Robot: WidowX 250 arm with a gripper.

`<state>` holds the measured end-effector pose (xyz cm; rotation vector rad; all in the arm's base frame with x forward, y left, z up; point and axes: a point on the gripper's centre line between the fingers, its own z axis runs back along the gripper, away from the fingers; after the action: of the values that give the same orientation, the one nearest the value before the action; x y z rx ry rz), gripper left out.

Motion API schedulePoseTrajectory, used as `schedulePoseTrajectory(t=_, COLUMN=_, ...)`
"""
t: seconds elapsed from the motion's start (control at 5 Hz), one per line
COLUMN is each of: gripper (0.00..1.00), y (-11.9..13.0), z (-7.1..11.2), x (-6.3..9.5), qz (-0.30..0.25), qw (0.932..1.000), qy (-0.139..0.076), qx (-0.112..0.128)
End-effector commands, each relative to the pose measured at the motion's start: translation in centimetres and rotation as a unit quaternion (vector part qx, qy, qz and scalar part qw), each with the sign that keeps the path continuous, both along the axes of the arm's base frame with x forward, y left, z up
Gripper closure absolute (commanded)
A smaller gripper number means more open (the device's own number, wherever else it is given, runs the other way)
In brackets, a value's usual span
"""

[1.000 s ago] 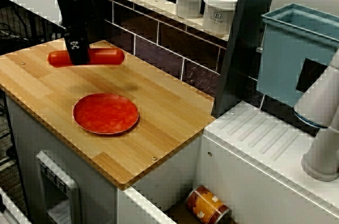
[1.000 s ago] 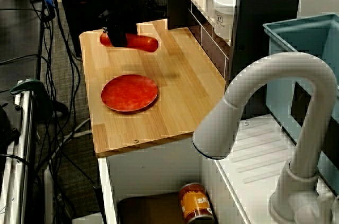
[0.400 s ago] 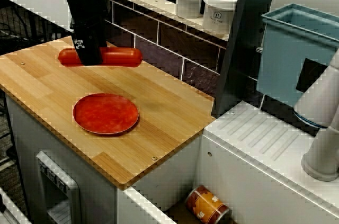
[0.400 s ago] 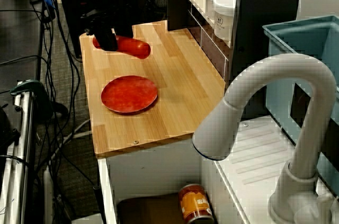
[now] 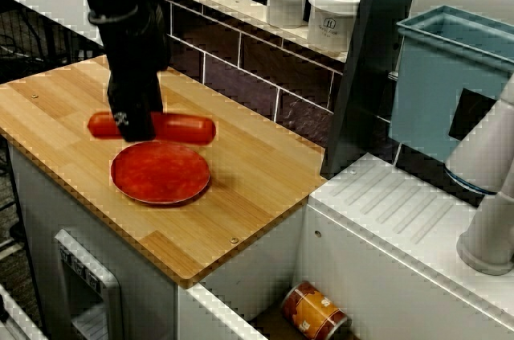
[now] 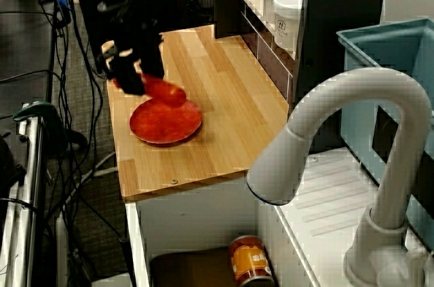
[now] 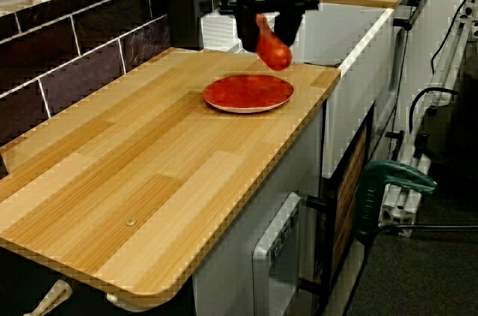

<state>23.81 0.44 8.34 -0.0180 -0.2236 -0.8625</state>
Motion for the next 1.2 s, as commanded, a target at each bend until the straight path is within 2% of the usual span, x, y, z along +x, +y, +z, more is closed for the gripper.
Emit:
schedulePoseTrajectory(t=0.0, gripper=1.0, y=1.3, z=-2.8, x=1.3, qz=0.036, qw=0.9985, qy=-0.021, qx=0.036)
schedulePoseTrajectory(t=0.2, gripper=1.0, y=2.0, z=-3.5, x=2.0, qz=0.048, qw=0.998, qy=-0.013, qx=0.038)
schedulePoseTrajectory(t=0.4, gripper=0.0, y=2.5, z=-3.7, x=2.2, qz=0.058, qw=0.9972, qy=-0.005, qx=0.046)
schedulePoseTrajectory(t=0.8, gripper=0.0, y=4.1, z=-1.9, x=2.2, qz=0.07, qw=0.9972, qy=0.021, qx=0.013)
schedulePoseTrajectory(t=1.0, gripper=0.0, y=4.5, z=-0.8, x=2.4, qz=0.071, qw=0.9972, qy=0.026, qx=0.006)
